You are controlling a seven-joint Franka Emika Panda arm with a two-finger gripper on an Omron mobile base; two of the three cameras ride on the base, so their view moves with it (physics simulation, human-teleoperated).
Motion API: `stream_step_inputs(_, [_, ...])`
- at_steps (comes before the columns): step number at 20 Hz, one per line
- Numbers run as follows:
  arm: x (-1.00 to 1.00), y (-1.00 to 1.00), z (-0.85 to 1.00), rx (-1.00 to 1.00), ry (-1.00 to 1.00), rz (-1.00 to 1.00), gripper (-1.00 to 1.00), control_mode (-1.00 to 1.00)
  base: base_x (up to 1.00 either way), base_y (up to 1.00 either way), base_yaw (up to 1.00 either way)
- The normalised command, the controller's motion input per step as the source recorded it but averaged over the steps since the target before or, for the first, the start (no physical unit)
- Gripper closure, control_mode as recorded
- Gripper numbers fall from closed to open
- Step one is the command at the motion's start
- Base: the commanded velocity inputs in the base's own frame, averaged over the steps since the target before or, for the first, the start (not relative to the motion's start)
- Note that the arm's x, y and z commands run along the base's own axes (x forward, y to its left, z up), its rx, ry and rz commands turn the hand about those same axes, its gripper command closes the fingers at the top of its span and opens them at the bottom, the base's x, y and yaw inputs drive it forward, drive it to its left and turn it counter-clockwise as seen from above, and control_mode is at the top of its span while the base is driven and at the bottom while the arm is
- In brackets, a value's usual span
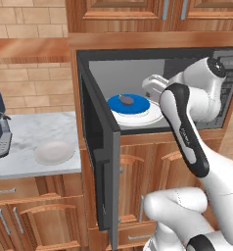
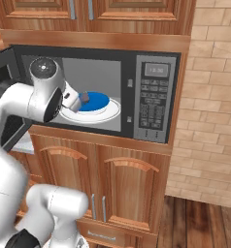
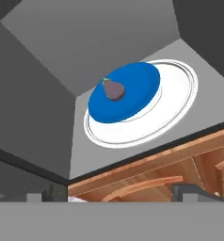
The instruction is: Pick the eggplant from the counter and place it in the microwave. Then turn on the microwave.
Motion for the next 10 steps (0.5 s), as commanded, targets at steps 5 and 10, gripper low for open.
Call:
stream_step_inputs(5, [-0.63, 0.0, 0.1, 0.25, -0.09, -0.24, -1.0, -1.0, 0.0, 0.0, 0.0])
stream_step_inputs(10, [-0.59, 0.0, 0.08, 0.24, -0.04, -0.21, -1.0, -1.0, 0.0, 0.0, 0.0])
